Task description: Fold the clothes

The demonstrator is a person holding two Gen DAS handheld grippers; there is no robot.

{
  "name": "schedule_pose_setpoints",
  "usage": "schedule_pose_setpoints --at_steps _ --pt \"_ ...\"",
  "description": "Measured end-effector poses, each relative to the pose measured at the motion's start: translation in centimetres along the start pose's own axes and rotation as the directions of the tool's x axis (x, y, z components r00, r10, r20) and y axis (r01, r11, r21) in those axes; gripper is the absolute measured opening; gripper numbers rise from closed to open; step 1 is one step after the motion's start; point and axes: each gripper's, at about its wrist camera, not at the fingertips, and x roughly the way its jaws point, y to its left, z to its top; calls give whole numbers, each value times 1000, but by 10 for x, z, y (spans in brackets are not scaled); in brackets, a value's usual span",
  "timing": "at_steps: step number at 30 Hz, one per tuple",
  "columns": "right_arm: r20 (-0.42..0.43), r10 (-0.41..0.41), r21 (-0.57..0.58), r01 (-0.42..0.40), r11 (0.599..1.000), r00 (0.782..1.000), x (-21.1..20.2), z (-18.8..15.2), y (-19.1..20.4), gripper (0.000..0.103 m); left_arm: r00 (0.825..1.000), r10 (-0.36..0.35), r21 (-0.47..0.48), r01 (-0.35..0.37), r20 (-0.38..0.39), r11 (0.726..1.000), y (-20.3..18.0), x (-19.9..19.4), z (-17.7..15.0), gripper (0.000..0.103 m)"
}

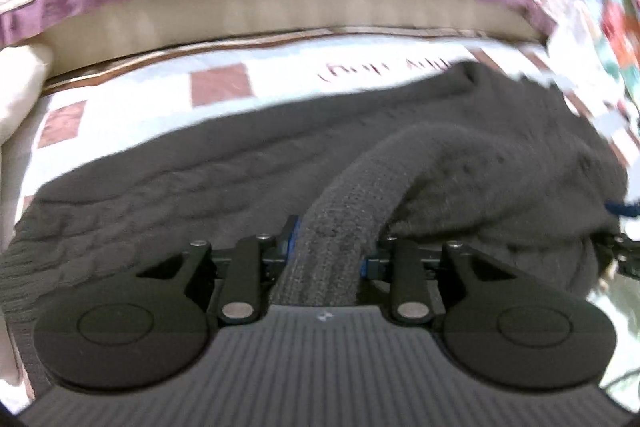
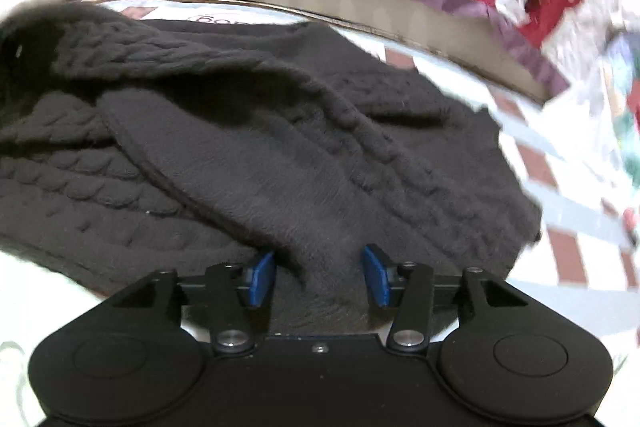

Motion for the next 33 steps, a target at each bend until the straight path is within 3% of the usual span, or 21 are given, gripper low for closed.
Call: schedule_pose_setpoints --at_steps 1,3,6,11,14,17,19,21,25,28,33 --pt "7 -16 -37 16 999 1000 -4 2 1 9 1000 -8 -25 9 26 1000 6 -3 2 26" --pt "23 -46 -99 48 994 999 -18 6 -2 11 997 -35 -97 41 65 994 19 -6 7 26" --pt "-17 -58 -93 57 994 998 -26 6 -14 10 989 -107 -223 127 99 967 38 -4 9 28" --pt "-94 -73 -154 58 986 993 -12 -3 -5 10 990 -104 -286 129 101 949 50 -7 9 29" --pt "-98 -88 -206 66 976 991 -12 -1 0 10 987 -110 -332 142 115 932 60 -14 8 29" --pt "-118 -67 -166 47 985 991 -10 0 -9 10 985 -115 -377 156 129 913 70 -20 8 29" --pt "-131 -52 -146 33 989 990 -9 -1 -12 10 984 -75 -394 134 161 909 74 -25 5 35" --pt "-134 -38 -98 25 995 990 -8 0 -17 10 981 -31 -404 109 194 908 78 -29 1 50" --pt "-169 -55 -51 47 998 984 -7 -2 -24 11 977 -49 -401 131 208 907 85 -29 3 57" --pt "-211 45 34 -39 999 976 -5 3 -33 15 978 -65 -399 142 199 906 89 -26 3 58" --pt "-98 211 243 -182 953 973 -9 26 -48 32 998 -52 -347 56 21 936 75 4 -6 59"
